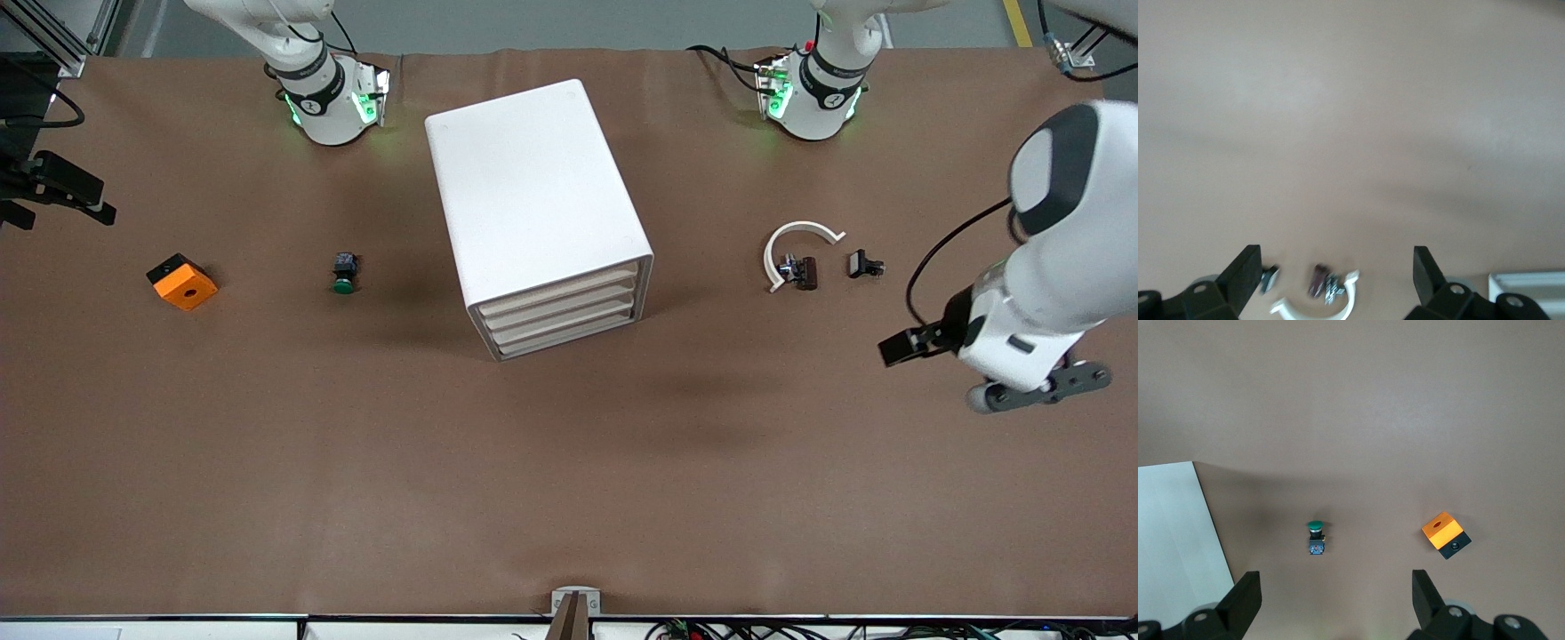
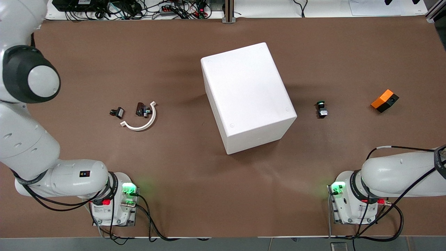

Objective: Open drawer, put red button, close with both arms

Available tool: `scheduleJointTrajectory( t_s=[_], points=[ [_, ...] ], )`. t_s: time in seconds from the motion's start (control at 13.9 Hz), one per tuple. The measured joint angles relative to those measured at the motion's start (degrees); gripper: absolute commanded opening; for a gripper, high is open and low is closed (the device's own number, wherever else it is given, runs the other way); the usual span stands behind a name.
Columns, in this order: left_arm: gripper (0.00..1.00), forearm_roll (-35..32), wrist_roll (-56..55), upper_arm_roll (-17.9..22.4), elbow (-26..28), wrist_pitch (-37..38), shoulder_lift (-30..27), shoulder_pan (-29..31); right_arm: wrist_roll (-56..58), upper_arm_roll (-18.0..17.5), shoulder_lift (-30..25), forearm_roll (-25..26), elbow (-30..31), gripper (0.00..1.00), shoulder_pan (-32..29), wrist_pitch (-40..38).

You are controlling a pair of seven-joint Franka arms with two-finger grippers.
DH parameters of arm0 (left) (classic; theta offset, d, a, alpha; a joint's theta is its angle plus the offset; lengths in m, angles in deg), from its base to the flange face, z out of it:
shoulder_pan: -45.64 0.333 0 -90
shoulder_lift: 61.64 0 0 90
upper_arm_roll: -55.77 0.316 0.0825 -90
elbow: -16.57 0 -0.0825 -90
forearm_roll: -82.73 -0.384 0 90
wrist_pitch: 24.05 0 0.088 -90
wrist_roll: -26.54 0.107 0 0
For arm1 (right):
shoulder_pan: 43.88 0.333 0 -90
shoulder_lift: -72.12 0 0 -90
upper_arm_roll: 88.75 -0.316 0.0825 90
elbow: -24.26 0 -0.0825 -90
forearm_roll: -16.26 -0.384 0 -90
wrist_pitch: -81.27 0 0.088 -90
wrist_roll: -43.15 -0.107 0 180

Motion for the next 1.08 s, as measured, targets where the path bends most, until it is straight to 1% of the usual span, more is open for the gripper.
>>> scheduleJointTrajectory(
  t_s=[0.22,0.36,0.65,0.72,0.86,0.93,1.08],
  points=[
    [1.0,0.0,4.3,0.0,0.2,6.7,-5.9,3.1,0.0,0.1,0.0,0.0,0.0,1.0,0.0,0.0],
    [1.0,0.3,5.7,0.0,1.1,8.9,-9.5,4.2,0.0,0.1,0.0,0.1,0.0,1.0,-0.1,0.0],
    [1.0,1.0,6.1,0.1,7.2,9.2,-16.5,3.3,0.0,0.1,0.0,0.2,0.0,1.0,-0.1,0.0],
    [1.0,1.0,6.1,1.4,8.5,9.2,-17.9,1.8,0.0,0.1,0.0,0.2,0.0,1.0,-0.1,0.0],
    [1.0,1.1,6.7,5.5,10.4,9.2,-19.9,-1.9,0.0,0.1,0.0,0.3,0.0,1.0,-0.1,0.0],
    [1.0,1.1,7.6,6.6,10.9,9.2,-20.5,-2.6,0.0,0.1,0.0,0.3,0.0,1.0,-0.1,0.0],
    [1.0,1.1,8.9,7.4,11.5,9.2,-21.2,-3.0,0.0,0.1,0.0,0.3,0.0,1.0,-0.1,0.0]
  ],
)
